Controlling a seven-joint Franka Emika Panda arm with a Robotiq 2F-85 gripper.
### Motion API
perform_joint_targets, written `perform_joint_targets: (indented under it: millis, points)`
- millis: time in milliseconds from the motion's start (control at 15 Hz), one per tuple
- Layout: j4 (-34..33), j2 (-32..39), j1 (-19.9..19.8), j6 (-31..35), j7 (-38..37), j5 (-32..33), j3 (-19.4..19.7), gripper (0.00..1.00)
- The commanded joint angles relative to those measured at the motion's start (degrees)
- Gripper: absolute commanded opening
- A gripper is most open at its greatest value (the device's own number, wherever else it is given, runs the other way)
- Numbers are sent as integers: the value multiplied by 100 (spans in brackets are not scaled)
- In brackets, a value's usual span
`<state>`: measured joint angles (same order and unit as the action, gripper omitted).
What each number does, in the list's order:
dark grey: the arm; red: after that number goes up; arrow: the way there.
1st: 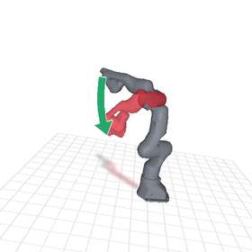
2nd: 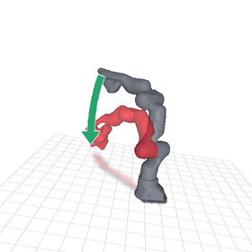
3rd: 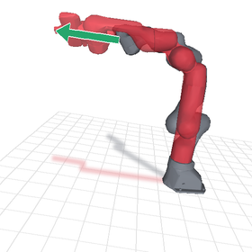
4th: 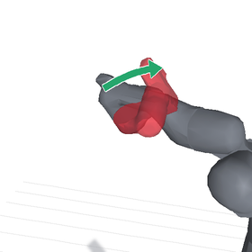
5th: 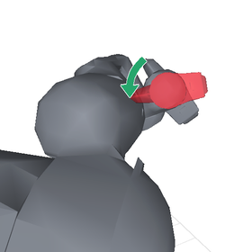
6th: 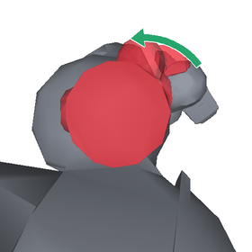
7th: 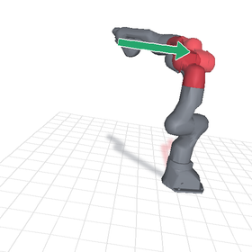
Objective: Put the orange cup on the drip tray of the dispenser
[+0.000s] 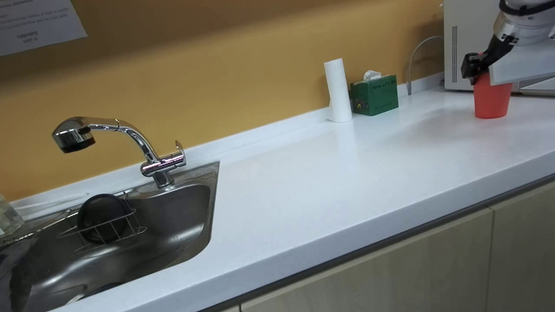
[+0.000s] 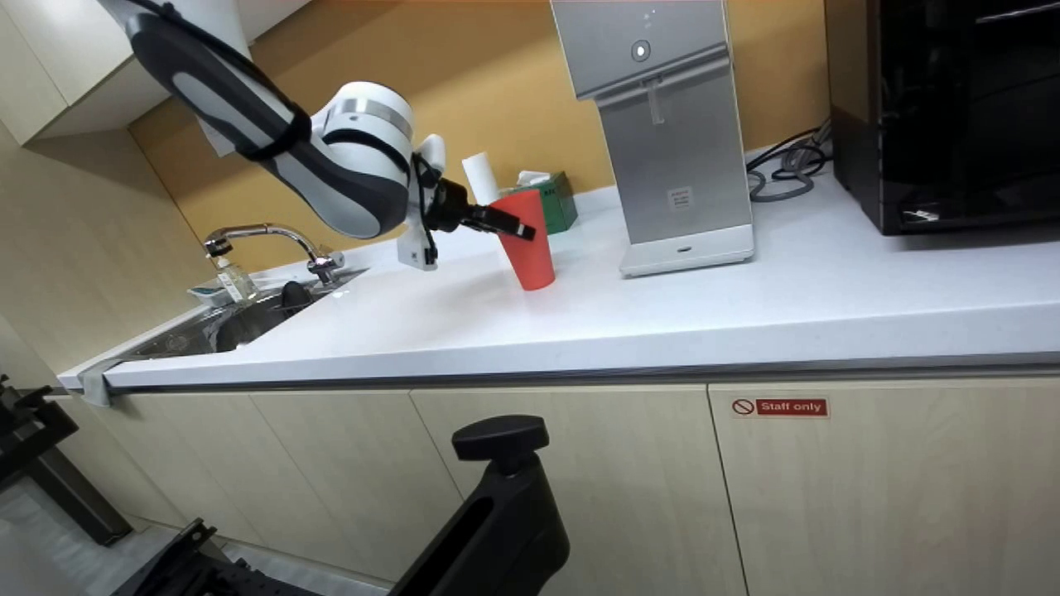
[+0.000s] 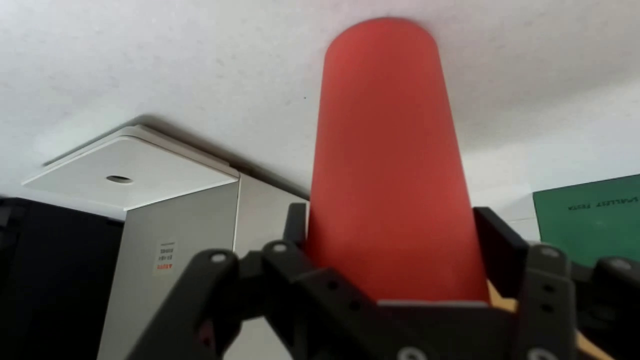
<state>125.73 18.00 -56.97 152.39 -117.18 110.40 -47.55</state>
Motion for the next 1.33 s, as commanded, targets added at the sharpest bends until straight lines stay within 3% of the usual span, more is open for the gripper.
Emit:
perform_joint_targets:
  millis: [0, 67, 133, 200, 267, 333, 400, 467, 533, 600, 667, 733, 800, 933, 1000, 1267]
  points:
    - [-146, -339, 1009, 77, -859, 263, 1093, 56]
    - [-114, -206, 443, -191, -817, 351, 509, 53]
    - [-138, -569, 1437, 120, -1025, 235, 1625, 50]
    - [-86, -479, 646, -137, -957, 305, 814, 48]
    - [-69, -601, 758, -125, -1001, 293, 1000, 48]
    - [-79, -911, 1613, 175, -1051, 91, 2010, 48]
    - [-32, -846, 780, 5, -926, 122, 1223, 48]
    - [-22, -963, 873, 27, -925, 102, 1432, 48]
    - [-47, -1183, 1771, 301, -871, -100, 2497, 48]
    - [-25, -1106, 899, 194, -678, -134, 1704, 48]
    - [-31, -1154, 1006, 290, -538, -237, 1945, 48]
    - [-132, -953, 1093, 181, -532, -131, 1860, 48]
    - [-130, -982, 1050, 200, -508, -139, 1883, 73]
    - [-128, -941, 1059, 200, -507, -138, 1872, 73]
    - [-127, -919, 1077, 199, -507, -138, 1868, 48]
    - [-291, -740, 1025, 107, -279, -401, 1953, 48]
